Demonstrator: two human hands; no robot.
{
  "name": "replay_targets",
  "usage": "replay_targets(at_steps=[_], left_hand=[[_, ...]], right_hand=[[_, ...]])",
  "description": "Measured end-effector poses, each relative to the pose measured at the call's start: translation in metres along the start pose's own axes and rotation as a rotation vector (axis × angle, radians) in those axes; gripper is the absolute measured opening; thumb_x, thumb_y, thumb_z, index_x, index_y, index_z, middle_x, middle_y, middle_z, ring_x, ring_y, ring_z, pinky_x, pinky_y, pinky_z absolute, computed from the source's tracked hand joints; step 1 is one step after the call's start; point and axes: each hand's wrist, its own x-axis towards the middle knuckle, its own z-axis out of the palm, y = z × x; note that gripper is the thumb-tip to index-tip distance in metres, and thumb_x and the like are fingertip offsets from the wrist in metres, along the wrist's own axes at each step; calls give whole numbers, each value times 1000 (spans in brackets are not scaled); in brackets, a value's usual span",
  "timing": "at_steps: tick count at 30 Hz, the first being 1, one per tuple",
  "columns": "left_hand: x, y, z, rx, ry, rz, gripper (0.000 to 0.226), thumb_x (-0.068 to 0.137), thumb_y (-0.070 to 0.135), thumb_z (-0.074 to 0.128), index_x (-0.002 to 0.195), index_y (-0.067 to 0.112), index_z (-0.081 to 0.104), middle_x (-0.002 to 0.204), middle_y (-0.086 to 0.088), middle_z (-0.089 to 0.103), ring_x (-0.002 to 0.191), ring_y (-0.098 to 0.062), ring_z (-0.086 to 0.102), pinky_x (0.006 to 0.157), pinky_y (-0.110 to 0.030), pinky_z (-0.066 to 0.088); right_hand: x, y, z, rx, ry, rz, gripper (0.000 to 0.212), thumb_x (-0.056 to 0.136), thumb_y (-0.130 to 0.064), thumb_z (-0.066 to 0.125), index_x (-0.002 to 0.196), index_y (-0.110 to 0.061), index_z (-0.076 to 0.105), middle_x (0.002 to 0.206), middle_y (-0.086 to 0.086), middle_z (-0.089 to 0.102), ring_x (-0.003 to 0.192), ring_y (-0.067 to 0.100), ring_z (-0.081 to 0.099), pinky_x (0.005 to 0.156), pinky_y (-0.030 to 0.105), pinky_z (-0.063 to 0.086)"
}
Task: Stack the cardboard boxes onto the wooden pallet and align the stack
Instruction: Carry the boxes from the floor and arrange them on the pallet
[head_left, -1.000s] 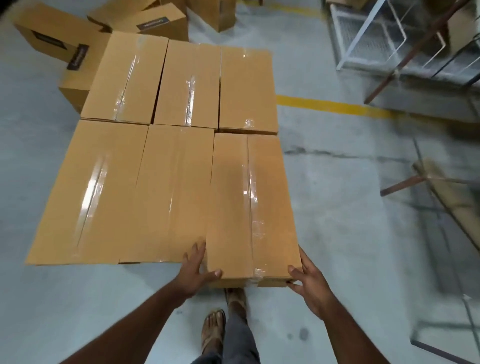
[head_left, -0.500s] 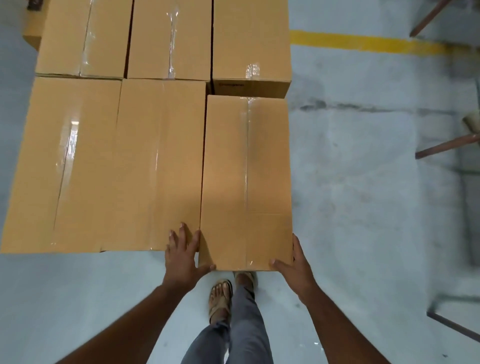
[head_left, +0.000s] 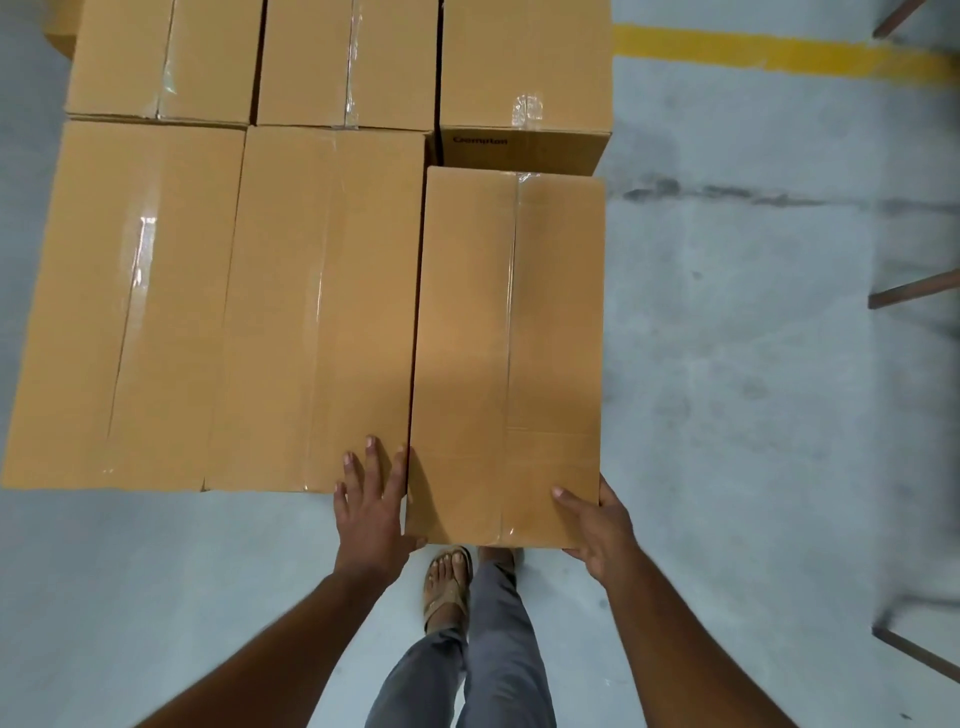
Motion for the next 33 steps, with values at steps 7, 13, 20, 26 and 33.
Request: replay_targets(at_steps=[7, 13, 20, 26, 33], left_hand=[[2, 8, 3, 127, -58, -8, 158, 67, 57, 89, 150, 26, -41, 151, -12, -55, 140, -46, -46, 120, -61, -10], [-1, -1, 16, 214, 74, 10, 141, 75, 56, 83, 157, 33, -29, 162, -12, -41, 149, -45, -35, 124, -62, 6], [-5, -15, 20, 341, 150, 117, 126, 72, 71, 75, 163, 38, -6, 171, -16, -13, 153, -52, -11, 120, -65, 19], [-2, -19, 28, 350, 242, 145, 123, 67, 66, 81, 163, 34, 9, 171, -20, 6, 153, -56, 3, 115, -69, 26], [1, -3, 31, 294, 253, 102, 97, 84, 61, 67, 164, 33, 17, 172, -17, 2, 154, -54, 0, 114, -69, 25]], right_hand=[[3, 15, -12, 26, -21, -42, 68, 79, -32, 89, 140, -27, 61, 127, -2, 70, 118, 29, 64, 93, 51, 58], [12, 37, -11, 153, -3, -169, 57, 86, -17, 82, 140, -16, 64, 127, 1, 74, 120, 27, 68, 108, 54, 51], [11, 59, -12, 74, 33, -316, 52, 93, -13, 76, 143, -16, 63, 125, -7, 75, 119, 19, 70, 110, 52, 51], [8, 60, -14, 16, 28, -394, 53, 94, -25, 75, 145, -25, 60, 129, -15, 72, 121, 12, 68, 108, 44, 52], [19, 30, -14, 21, -29, -390, 49, 100, -17, 69, 147, -24, 58, 127, -14, 73, 121, 14, 68, 109, 51, 52]])
